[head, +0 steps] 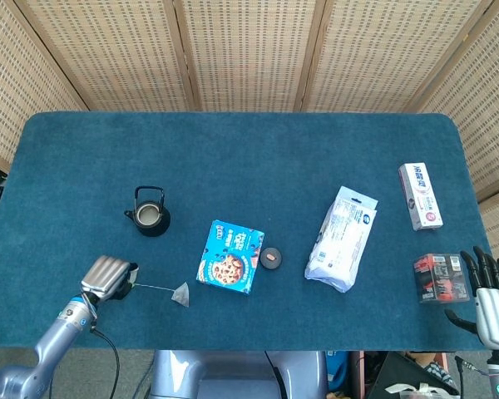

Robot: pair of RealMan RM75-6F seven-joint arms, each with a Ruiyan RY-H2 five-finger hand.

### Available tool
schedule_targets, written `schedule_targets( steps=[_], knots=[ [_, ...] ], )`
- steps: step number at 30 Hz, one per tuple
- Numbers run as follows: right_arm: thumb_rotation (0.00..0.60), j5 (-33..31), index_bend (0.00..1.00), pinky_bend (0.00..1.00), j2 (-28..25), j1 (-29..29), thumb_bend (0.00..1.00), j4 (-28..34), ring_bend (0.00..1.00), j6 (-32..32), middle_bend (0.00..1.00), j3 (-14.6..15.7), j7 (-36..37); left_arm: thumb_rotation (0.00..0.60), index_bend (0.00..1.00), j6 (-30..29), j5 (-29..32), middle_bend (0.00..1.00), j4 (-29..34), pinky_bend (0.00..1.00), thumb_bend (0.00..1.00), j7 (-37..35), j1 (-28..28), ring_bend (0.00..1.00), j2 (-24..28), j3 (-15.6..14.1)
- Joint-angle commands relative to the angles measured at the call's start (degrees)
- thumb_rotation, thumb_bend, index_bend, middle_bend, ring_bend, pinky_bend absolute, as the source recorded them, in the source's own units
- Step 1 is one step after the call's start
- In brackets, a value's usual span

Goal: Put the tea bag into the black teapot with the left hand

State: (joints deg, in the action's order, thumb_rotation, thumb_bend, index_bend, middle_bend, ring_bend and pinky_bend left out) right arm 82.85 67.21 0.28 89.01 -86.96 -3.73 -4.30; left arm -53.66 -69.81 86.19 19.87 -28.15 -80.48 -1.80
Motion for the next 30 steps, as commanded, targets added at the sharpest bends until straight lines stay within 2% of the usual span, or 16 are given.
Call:
schedule_targets(
  steps=[1, 14, 21, 30],
  knots=[
    [0.600, 0.06, 0.00, 0.00, -0.01, 0.04, 0.00, 0.06, 0.00, 0.01, 0.00, -0.03, -0.06, 0.600, 0.75, -0.50, -0.47, 0.70, 0.37, 0.65, 0.45, -0.60, 0.18, 0.65, 0.39, 0.08],
    [0.600, 0.36, 0.00, 0.00, 0.20, -0.01, 0.00, 0.16, 0.00, -0.08, 0.00, -0.01, 0.01, 0.600, 0.76, -4.20, -3.26, 0.70, 3.14, 0.65, 0.45, -4.36, 0.76, 0.65, 3.96, 1.79],
    [0.600, 0.44, 0.00, 0.00, 0.47, -0.21, 0.00, 0.00, 0.00, -0.18, 0.00, 0.11, 0.26, 0.600, 0.76, -8.78, -6.32, 0.70, 6.04, 0.65, 0.45, -8.84, 1.19, 0.65, 7.27, 4.44],
    [0.600, 0.41, 0.00, 0.00, 0.62, -0.37, 0.00, -0.41, 0.00, -0.20, 0.00, 0.11, 0.93, 0.600, 0.76, -14.30, -12.42, 0.70, 5.76, 0.65, 0.45, -16.78, 1.21, 0.65, 7.41, 6.87]
  ],
)
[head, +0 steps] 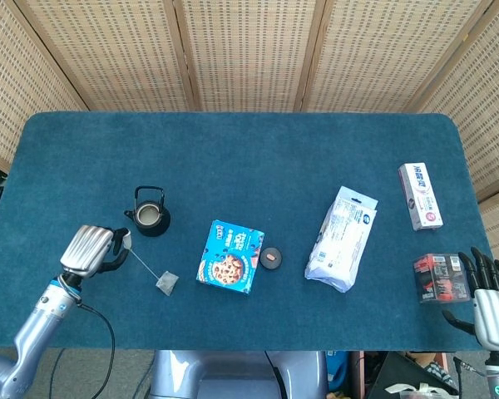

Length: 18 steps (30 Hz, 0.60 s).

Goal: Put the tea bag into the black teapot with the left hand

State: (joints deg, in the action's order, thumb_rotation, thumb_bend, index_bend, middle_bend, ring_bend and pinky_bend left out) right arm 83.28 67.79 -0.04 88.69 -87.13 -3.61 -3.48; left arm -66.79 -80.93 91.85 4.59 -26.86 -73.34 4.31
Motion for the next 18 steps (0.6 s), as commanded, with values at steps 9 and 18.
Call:
schedule_targets(
  steps=[9, 18],
  knots=[
    [0.600, -0.28, 0.00, 0.00, 0.14, -0.20, 0.00, -0.67, 0.00, 0.18, 0.00, -0.01, 0.77, 0.600, 0.76, -2.11, -2.00, 0.70, -0.13, 0.65, 0.45, -5.63, -2.14, 0.65, 2.80, 4.60],
    [0.600, -0.55, 0.00, 0.00, 0.20, -0.08, 0.00, -0.71, 0.00, 0.58, 0.00, -0.11, 0.55, 0.600, 0.76, -0.95, -0.45, 0.70, -1.40, 0.65, 0.45, -7.00, -4.18, 0.65, 4.53, 7.37]
  ],
)
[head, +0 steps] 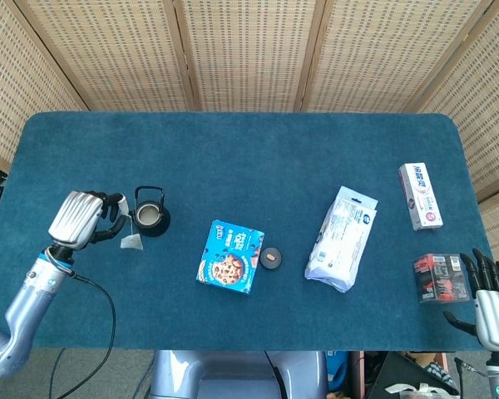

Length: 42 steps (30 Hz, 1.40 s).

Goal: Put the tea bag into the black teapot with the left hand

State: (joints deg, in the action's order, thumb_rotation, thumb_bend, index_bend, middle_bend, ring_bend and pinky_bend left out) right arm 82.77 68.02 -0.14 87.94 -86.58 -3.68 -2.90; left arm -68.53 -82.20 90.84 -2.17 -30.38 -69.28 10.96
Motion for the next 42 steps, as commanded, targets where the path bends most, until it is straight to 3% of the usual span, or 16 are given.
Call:
schedule_targets(
  steps=[1, 15, 24, 42],
  knots=[
    [0.600, -0.10, 0.00, 0.00, -0.06, 0.00, 0.00, 0.09, 0.00, 0.06, 0.00, -0.05, -0.04, 0.600, 0.76, 1.28, 1.20, 0.70, -0.57, 0.65, 0.45, -0.38, -0.97, 0.65, 0.67, 0.97],
    [0.600, -0.77, 0.00, 0.00, -0.29, -0.35, 0.00, 0.55, 0.00, -0.13, 0.00, -0.21, -0.74, 0.600, 0.76, 5.53, 3.65, 0.70, -4.24, 0.65, 0.45, -2.00, -4.65, 0.65, 0.77, 2.82],
    [0.600, -1.23, 0.00, 0.00, -0.39, -0.93, 0.00, 0.96, 0.00, -0.37, 0.00, -0.04, -1.08, 0.600, 0.76, 7.76, 5.04, 0.70, -6.42, 0.65, 0.45, -1.64, -5.69, 0.65, -0.47, 2.01],
    [0.600, -1.61, 0.00, 0.00, -0.35, -0.71, 0.00, 0.90, 0.00, 0.20, 0.00, -0.35, -1.04, 0.600, 0.77, 7.57, 6.36, 0.70, -8.16, 0.65, 0.45, -2.49, -6.72, 0.65, -0.64, 2.89]
  ],
)
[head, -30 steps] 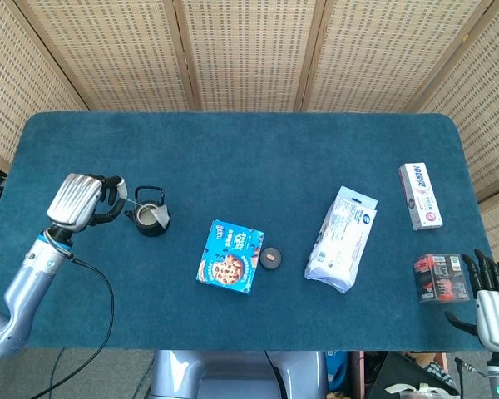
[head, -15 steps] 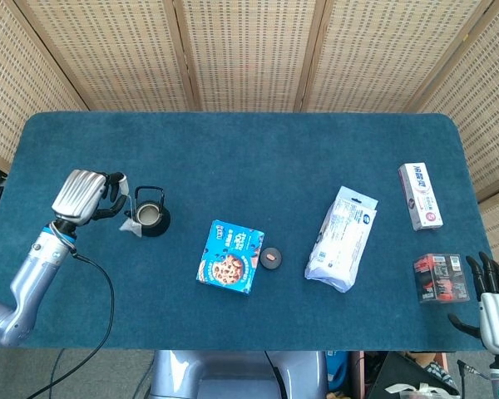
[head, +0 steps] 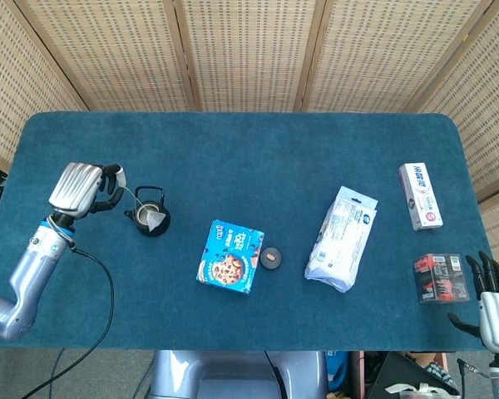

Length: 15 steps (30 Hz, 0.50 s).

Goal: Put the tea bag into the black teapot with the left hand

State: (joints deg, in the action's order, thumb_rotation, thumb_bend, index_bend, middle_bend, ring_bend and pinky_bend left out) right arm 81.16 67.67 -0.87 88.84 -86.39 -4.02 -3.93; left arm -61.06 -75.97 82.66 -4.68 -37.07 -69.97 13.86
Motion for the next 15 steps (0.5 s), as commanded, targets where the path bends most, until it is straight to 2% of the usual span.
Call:
schedule_targets(
  steps=[1, 15],
  knots=[
    [0.600, -0.01, 0.00, 0.00, -0.01, 0.04, 0.00, 0.02, 0.00, 0.05, 0.00, -0.03, -0.03, 0.600, 0.77, 0.23, 0.31, 0.70, 0.02, 0.65, 0.45, 0.01, -0.05, 0.65, 0.10, -0.02],
    [0.600, -0.33, 0.00, 0.00, 0.00, 0.27, 0.00, 0.36, 0.00, 0.65, 0.00, -0.07, -0.58, 0.600, 0.77, 0.55, 1.73, 0.70, -2.15, 0.65, 0.45, -0.25, -0.32, 0.65, -0.84, 0.11]
  ],
)
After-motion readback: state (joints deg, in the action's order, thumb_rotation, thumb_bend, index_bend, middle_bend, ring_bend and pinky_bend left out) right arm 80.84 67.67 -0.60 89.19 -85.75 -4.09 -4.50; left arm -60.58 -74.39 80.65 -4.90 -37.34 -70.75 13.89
